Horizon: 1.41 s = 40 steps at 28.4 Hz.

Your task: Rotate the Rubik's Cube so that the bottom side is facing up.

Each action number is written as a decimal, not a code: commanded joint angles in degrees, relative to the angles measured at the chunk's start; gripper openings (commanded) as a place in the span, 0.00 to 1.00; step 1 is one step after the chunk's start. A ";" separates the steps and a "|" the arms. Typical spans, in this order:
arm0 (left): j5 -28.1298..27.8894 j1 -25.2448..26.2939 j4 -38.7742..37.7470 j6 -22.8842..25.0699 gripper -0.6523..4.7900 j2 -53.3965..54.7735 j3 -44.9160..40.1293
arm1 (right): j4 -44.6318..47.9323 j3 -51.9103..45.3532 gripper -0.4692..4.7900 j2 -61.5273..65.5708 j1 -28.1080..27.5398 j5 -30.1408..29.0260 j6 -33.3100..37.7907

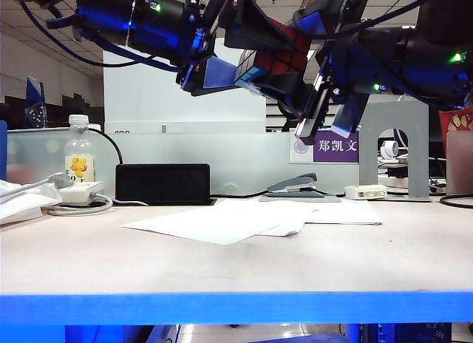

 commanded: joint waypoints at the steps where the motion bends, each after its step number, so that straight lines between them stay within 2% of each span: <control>1: 0.68 0.02 -1.25 2.86 1.00 -0.02 0.37 | 2.05 0.20 0.52 -0.35 0.04 -0.15 -0.07; 2: 0.72 0.04 -2.12 3.96 1.00 0.00 0.37 | 2.05 0.20 0.57 -0.37 0.04 -0.20 0.00; 3: 0.72 0.04 -2.47 4.70 1.00 0.00 0.37 | 2.05 0.17 0.58 -0.35 0.04 -0.31 0.00; 13: 1.57 0.07 -0.59 6.14 1.00 0.35 0.42 | 2.08 0.17 0.58 -0.39 0.04 -1.86 -0.24; 14: 2.05 0.07 -0.33 6.16 0.92 0.35 0.42 | 2.08 0.17 0.58 -0.39 0.04 -1.97 -0.24; 16: 2.82 0.07 -0.15 6.21 0.51 0.35 0.42 | 2.08 0.20 0.58 -0.39 0.04 -2.16 -0.26; 17: 2.82 0.07 -0.11 6.38 0.40 0.37 0.42 | 2.08 0.20 0.58 -0.37 0.04 -2.58 -0.24; 19: 2.82 0.04 -0.07 6.36 0.38 0.35 0.42 | 2.08 0.22 0.58 -0.37 0.04 -3.04 -0.42; 22: 2.80 0.04 -0.07 6.12 0.21 0.35 0.42 | 2.08 0.20 0.58 -0.37 0.04 -3.21 -0.44; 33: 2.27 0.13 -0.85 5.97 0.21 0.35 0.42 | 2.08 0.17 0.58 -0.37 -0.46 -4.72 -1.95; 36: 2.19 0.13 -0.96 6.05 0.21 0.35 0.42 | 2.08 0.17 0.64 -0.37 -1.60 -5.81 -2.43; 40: 1.55 0.13 -1.01 6.38 0.21 0.35 0.42 | 2.08 0.17 0.79 -0.37 -1.64 -6.23 -2.78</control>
